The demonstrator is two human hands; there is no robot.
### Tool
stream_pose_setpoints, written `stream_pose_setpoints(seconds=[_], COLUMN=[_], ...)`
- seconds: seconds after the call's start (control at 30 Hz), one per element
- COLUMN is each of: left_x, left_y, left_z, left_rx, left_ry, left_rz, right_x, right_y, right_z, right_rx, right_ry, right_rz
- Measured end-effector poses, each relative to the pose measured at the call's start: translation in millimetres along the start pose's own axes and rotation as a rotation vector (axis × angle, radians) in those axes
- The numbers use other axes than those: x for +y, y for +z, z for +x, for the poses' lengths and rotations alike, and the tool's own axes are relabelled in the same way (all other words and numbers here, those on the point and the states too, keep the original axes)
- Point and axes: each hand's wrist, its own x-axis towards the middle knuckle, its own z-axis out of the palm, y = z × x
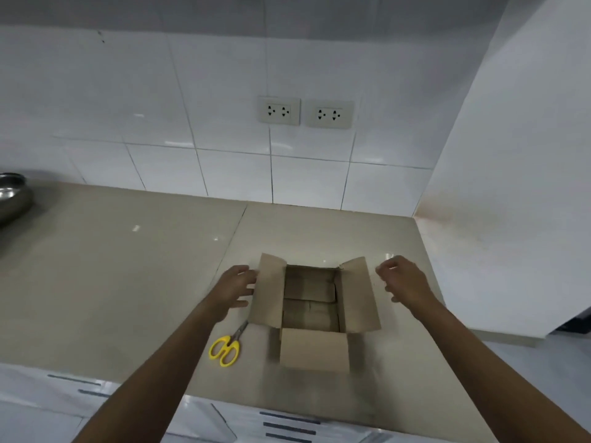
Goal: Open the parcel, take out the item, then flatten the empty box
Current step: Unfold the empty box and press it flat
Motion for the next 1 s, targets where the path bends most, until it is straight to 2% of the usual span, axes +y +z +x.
stream_pose_setpoints(seconds=[0.03,0.13,0.3,0.37,0.5,0.6,0.73,1.0], left_x=[6.5,20.1,36.8,48.5,68.4,69.2,48.9,-3.1], left_y=[4.8,17.8,19.1,13.1,-4.0,-13.1,-18.4,-29.5], left_z=[4.5,16.2,22.7,22.3,21.7,24.2,26.8,21.5], left_rx=[-0.023,-0.021,-0.019,-0.041,-0.031,0.025,0.038,-0.084], left_ry=[0.002,0.009,0.069,0.137,0.397,0.558,0.606,0.645], left_rz=[0.014,0.091,0.234,0.225,0.216,0.354,0.565,0.784], right_x=[1.7,3.9,-1.6,-12.1,-31.9,-35.2,-14.6,21.0], right_y=[7.2,30.5,41.2,33.2,10.9,3.7,17.8,41.3], right_z=[11.9,27.4,34.9,38.3,42.6,33.8,13.3,-24.0], right_rx=[-0.007,-0.229,-0.192,-0.18,-0.053,-0.058,-0.154,-0.358], right_ry=[0.086,0.284,0.294,0.24,0.058,-0.116,-0.218,-0.316], right_rz=[0.01,0.109,0.236,0.247,0.336,0.297,0.024,-0.23])
